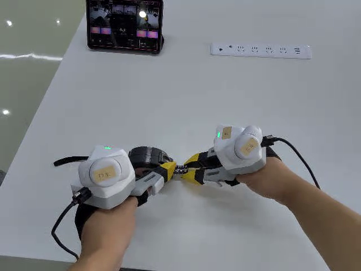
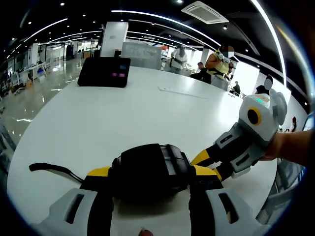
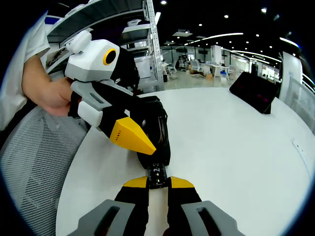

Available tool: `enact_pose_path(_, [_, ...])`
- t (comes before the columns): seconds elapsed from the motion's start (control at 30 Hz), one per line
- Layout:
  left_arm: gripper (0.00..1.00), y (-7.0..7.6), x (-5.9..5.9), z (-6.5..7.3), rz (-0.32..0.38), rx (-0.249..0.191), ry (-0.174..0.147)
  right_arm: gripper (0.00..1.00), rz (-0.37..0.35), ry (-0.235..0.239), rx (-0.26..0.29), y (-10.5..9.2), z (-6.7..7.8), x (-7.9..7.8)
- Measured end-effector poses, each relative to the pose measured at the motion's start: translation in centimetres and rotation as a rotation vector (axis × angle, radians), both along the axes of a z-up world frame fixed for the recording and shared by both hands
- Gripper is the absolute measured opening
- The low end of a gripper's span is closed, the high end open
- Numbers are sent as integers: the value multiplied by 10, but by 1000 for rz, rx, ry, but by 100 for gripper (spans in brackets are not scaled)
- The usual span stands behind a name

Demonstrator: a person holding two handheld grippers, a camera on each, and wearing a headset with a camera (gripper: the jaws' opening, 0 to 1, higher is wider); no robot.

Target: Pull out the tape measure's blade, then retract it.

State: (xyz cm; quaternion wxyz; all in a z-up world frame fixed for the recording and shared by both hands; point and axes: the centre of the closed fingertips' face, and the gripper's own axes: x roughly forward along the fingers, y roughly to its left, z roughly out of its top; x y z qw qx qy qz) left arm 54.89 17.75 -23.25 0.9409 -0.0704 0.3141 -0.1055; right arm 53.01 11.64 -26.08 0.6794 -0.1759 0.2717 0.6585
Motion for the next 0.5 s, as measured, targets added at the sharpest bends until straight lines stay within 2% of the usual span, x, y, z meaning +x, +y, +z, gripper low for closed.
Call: enact_pose_path(0.5, [58,0,0,0,-2,4,0,11,-6,8,18,13,-1,-1])
